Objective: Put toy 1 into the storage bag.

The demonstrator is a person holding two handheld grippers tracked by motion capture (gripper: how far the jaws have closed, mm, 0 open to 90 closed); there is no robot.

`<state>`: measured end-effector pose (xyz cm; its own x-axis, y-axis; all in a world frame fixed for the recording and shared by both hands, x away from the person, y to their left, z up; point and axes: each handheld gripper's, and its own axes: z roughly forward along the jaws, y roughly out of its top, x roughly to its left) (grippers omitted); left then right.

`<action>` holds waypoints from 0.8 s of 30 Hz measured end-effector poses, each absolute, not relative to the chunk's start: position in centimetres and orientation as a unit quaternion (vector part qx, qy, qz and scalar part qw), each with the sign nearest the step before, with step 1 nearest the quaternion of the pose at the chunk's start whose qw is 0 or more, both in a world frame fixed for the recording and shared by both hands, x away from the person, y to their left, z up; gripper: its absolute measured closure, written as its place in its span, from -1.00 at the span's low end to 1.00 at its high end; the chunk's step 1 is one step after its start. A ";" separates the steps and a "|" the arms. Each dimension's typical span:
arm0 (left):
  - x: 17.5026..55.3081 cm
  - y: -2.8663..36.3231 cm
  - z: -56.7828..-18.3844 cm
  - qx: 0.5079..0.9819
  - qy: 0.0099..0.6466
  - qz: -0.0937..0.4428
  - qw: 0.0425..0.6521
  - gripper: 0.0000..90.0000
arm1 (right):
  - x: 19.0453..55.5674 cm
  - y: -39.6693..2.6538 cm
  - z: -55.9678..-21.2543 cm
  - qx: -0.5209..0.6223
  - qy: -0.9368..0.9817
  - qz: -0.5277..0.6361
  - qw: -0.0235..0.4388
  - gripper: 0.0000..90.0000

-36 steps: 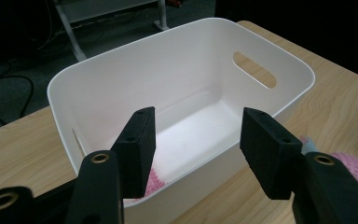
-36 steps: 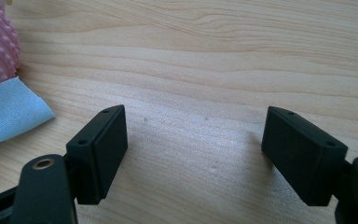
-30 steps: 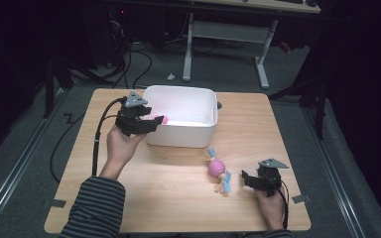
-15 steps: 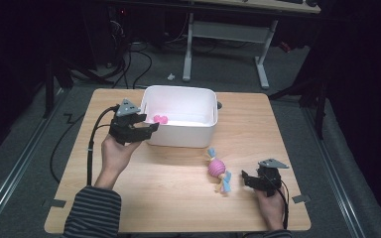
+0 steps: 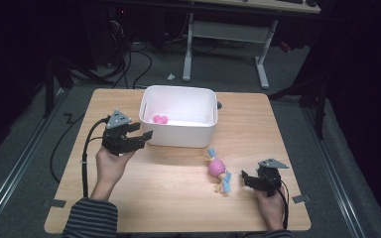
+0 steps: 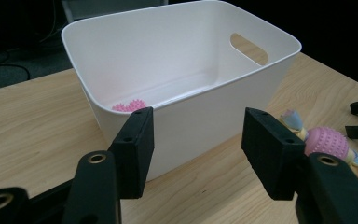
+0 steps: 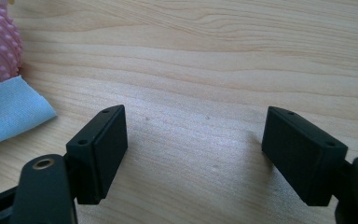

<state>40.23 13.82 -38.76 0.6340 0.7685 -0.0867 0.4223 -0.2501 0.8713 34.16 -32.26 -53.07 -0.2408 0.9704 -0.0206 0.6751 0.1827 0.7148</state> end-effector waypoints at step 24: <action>38.9 14.8 -42.1 0.764 0.411 0.154 0.473 -0.04 | 34.1 -32.2 -53.1 0.565 0.729 0.299 0.246 -0.50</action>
